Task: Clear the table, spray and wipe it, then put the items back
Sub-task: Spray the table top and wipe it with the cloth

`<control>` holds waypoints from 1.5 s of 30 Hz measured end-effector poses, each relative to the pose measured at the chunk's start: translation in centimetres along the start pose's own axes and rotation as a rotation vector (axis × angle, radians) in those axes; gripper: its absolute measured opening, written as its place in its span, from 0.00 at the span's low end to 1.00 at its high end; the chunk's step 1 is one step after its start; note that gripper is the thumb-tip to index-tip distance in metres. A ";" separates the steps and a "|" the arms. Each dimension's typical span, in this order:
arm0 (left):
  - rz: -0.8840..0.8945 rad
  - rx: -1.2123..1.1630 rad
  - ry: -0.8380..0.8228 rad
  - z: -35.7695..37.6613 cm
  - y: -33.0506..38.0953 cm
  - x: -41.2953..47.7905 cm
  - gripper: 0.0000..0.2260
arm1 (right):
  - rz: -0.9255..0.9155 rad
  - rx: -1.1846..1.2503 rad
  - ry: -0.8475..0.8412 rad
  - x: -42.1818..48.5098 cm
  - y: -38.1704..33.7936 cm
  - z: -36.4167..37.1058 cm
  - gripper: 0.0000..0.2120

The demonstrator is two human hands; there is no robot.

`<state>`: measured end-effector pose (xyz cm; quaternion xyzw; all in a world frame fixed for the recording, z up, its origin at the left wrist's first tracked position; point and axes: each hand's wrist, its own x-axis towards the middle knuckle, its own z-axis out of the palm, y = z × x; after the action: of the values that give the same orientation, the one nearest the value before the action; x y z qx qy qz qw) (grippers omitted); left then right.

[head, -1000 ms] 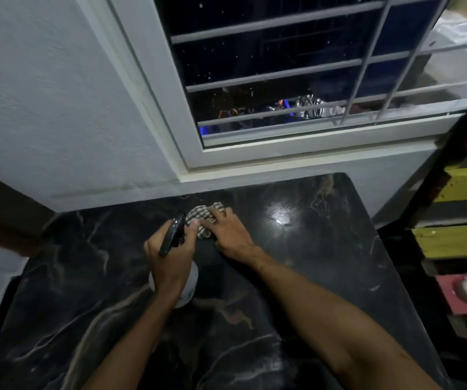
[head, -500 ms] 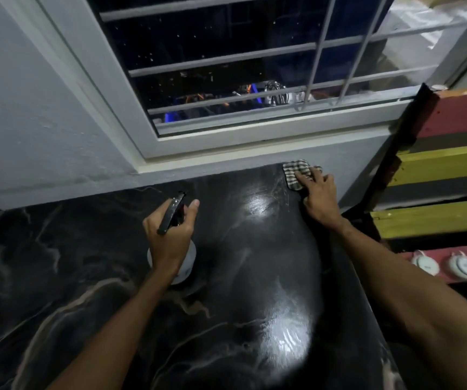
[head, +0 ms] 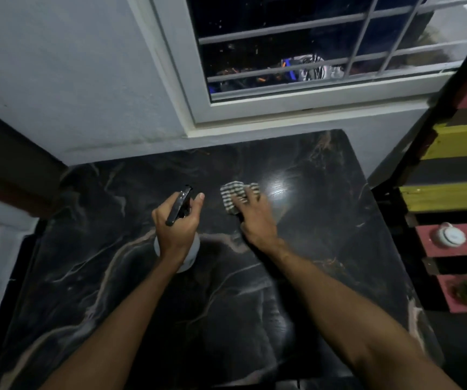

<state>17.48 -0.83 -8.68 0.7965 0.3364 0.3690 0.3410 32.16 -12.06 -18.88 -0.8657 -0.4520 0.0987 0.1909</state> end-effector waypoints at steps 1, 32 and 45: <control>-0.007 0.001 0.003 -1.1 -0.6 -0.3 0.17 | -0.051 0.018 -0.030 -1.1 -2.4 1.0 0.34; -0.111 0.026 -0.027 -1.6 10.6 -18.0 0.14 | 0.040 -0.067 -0.090 -32.7 7.5 -3.5 0.42; -0.089 0.011 -0.093 8.5 16.2 -21.6 0.17 | 0.052 -0.029 -0.080 -35.3 20.7 -10.0 0.40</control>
<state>18.19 -29.11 -7.79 0.7988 0.3575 0.3140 0.3680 30.86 -54.15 -18.55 -0.8753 -0.4379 0.1315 0.1572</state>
